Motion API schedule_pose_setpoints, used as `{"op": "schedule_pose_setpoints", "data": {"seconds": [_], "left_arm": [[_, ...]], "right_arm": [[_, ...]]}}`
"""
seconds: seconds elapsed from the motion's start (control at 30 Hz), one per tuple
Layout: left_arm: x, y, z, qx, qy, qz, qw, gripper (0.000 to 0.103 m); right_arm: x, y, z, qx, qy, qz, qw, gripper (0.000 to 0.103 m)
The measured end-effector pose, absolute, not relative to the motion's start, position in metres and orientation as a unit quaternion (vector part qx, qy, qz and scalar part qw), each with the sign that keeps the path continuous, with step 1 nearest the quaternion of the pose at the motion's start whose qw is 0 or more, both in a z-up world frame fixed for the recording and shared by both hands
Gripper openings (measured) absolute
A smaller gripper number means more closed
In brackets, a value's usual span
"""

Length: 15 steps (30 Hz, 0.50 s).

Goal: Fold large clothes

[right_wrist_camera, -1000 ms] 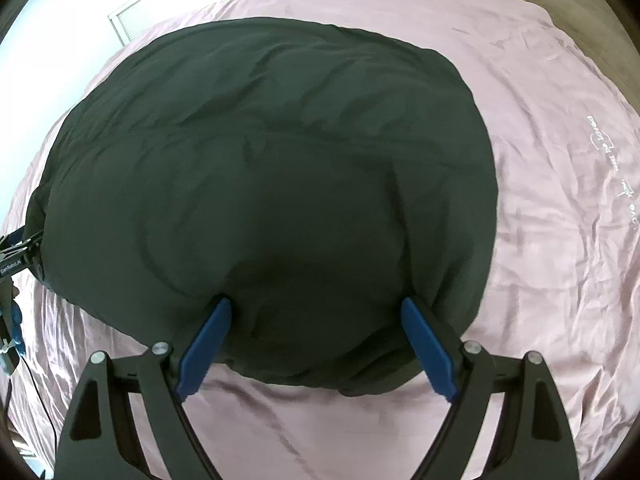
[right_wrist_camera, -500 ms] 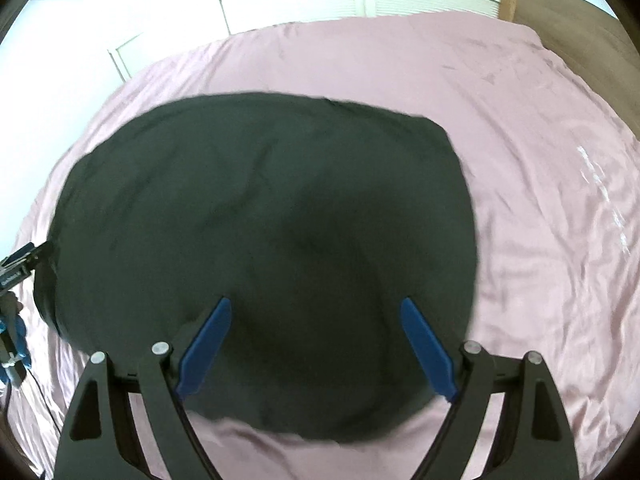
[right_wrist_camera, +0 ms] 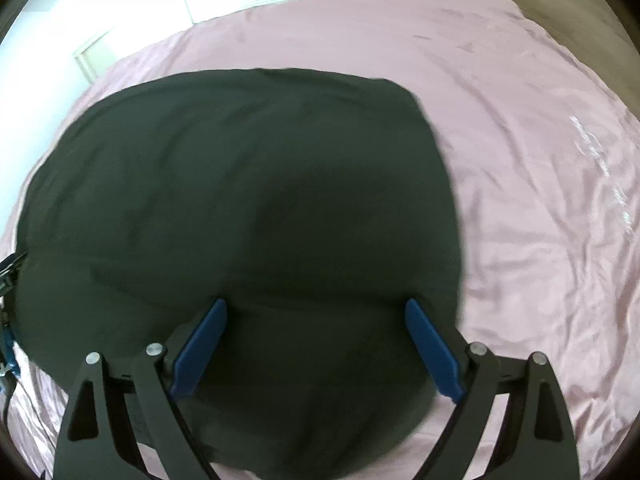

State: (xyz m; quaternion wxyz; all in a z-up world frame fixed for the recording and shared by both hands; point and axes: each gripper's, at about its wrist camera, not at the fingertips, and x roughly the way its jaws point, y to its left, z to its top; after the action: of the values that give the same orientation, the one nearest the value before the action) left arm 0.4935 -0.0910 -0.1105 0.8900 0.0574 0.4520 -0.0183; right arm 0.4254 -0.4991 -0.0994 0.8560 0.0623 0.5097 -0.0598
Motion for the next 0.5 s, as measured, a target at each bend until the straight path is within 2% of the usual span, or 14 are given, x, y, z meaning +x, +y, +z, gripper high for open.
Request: {"op": "schedule_pose_setpoints", "data": {"seconds": [0.5], "left_arm": [[0.469, -0.078, -0.086, 0.068, 0.434, -0.008, 0.898, 0.102]], "right_arm": [[0.375, -0.558, -0.086, 0.098, 0.504, -0.120, 0.850, 0.097]]}}
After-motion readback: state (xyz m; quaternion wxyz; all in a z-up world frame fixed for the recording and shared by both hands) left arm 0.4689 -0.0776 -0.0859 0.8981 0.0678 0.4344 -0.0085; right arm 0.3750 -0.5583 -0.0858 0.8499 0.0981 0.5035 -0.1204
